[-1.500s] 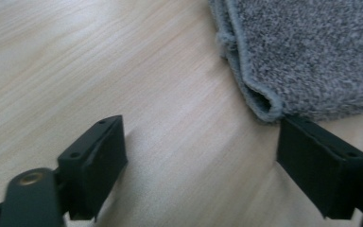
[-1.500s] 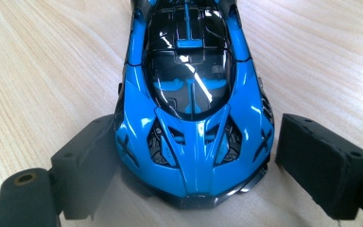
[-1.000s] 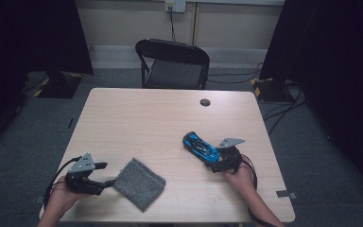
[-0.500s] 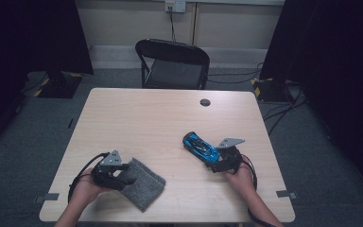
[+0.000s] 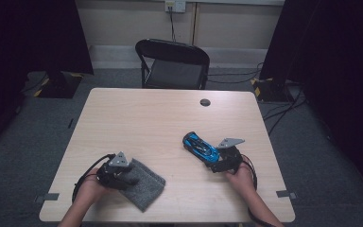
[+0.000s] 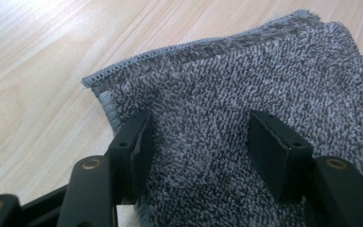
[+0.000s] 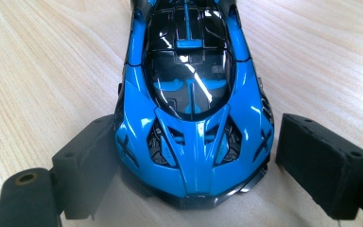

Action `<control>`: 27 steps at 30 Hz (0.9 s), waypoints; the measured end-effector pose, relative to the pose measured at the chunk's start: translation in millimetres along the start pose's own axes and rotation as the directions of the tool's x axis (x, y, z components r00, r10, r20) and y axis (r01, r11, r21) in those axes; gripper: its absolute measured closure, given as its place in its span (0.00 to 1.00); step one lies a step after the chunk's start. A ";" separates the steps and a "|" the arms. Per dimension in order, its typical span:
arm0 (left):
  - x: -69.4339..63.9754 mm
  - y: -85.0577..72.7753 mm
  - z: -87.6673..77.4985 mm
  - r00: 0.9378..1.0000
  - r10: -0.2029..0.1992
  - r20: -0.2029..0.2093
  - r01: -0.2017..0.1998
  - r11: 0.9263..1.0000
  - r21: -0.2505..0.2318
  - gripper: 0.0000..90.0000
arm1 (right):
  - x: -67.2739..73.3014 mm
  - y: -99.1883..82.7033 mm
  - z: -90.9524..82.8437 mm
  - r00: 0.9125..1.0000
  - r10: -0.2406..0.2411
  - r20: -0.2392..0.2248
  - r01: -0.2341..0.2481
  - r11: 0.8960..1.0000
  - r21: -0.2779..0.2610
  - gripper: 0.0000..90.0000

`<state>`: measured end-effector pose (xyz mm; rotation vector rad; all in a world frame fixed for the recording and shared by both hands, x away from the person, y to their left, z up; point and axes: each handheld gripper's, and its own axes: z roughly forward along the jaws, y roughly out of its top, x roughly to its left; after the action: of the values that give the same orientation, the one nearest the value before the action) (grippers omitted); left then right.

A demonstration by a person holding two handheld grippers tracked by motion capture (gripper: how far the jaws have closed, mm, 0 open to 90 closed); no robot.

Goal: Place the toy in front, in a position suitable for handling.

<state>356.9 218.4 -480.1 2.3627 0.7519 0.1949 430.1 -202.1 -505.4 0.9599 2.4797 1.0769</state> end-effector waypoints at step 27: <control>-14.7 2.1 -0.6 0.986 -0.134 -0.097 0.136 0.991 0.010 0.84 | -0.3 0.0 -0.1 1.000 0.001 -0.002 -0.001 1.000 0.000 0.16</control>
<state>345.5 209.2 -477.6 2.3207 0.9594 0.2460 430.3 -202.3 -505.4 0.9604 2.4806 1.0790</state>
